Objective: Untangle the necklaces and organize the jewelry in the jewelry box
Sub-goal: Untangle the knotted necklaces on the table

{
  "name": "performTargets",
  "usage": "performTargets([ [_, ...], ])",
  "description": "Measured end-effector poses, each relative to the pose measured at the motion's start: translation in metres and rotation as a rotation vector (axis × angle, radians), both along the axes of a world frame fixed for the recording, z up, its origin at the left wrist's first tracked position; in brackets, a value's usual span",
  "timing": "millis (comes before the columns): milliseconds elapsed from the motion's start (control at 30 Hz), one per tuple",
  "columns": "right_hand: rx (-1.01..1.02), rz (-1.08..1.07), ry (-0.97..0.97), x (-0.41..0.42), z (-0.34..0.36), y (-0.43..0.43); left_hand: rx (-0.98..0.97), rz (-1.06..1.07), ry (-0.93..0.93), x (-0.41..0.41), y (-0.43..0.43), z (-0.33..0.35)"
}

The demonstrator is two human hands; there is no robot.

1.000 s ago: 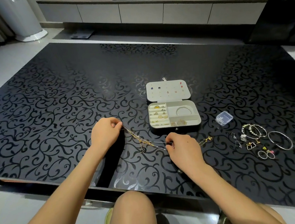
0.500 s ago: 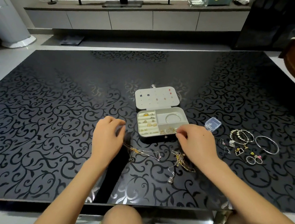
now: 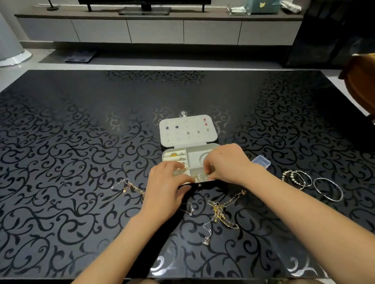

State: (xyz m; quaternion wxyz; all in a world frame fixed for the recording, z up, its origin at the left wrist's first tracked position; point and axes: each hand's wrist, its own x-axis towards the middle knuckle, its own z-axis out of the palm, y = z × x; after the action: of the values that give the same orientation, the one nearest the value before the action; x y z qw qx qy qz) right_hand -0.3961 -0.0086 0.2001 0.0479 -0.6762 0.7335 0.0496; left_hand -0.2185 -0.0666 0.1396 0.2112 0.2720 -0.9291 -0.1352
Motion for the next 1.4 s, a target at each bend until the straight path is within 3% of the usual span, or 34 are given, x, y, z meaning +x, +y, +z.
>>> performTargets([
  [133,-0.044,0.019,0.046,-0.001,-0.010,0.000,0.045,-0.032,0.084,-0.001,-0.001,-0.005],
  [200,-0.077,-0.047,-0.025,-0.005,-0.010,0.002,0.081,-0.049,0.123,-0.001,0.000,-0.007],
  [367,-0.183,-0.246,-0.422,-0.022,0.010,0.012,0.123,-0.069,0.199,-0.008,0.002,-0.009],
  [600,-0.425,-0.326,-1.034,-0.027,0.059,0.041,0.127,-0.020,0.145,-0.020,-0.007,-0.004],
  [833,-0.371,-0.288,-1.059,-0.028,0.077,0.089,0.159,0.056,0.072,-0.034,-0.034,0.002],
  [1167,-0.138,-0.321,-1.144,-0.014,0.024,0.147,0.108,0.114,0.025,-0.042,-0.030,0.006],
  [1300,-0.062,-0.356,-1.181,-0.011,0.005,0.153,0.033,0.017,0.064,-0.037,0.014,0.010],
  [1400,-0.033,-0.385,-1.201,-0.011,-0.006,0.155,0.051,-0.158,-0.048,-0.032,0.057,0.003],
])
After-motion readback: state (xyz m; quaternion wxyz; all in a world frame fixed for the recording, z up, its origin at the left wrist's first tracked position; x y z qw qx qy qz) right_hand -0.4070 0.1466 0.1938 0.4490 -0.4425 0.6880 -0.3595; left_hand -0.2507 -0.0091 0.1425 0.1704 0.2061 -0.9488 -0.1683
